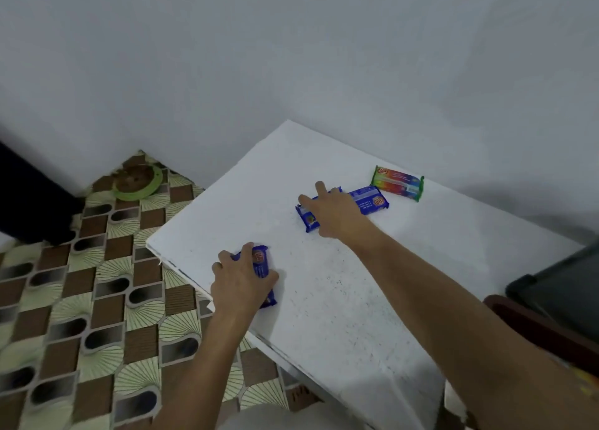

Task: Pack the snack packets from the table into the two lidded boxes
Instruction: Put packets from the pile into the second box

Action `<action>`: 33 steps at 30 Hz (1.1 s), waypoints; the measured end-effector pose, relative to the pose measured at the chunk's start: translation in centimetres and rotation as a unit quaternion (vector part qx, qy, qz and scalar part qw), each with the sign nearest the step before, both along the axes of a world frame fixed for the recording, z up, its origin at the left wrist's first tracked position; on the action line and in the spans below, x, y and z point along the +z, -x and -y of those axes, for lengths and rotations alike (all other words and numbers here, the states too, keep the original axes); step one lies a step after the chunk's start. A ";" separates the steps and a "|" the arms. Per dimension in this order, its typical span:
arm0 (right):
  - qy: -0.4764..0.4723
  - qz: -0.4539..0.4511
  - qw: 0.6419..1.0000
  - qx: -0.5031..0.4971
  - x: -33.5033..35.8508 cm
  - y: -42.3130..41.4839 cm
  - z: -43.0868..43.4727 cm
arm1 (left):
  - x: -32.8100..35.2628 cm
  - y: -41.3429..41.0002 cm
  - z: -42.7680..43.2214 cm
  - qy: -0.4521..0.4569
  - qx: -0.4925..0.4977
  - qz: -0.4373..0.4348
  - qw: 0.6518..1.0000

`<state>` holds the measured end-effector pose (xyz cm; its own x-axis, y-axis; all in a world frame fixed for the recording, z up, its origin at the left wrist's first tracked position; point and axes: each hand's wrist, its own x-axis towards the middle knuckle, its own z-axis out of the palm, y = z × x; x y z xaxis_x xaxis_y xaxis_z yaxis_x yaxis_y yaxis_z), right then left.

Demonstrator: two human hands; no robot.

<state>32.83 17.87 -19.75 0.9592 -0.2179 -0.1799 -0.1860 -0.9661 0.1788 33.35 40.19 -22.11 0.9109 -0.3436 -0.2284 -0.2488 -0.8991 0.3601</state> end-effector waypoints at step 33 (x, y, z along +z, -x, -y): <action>-0.643 0.344 0.587 -0.351 9.4 46.9 -0.5 | 6.4 19.2 12.9 0.525 -0.170 -0.476 0.685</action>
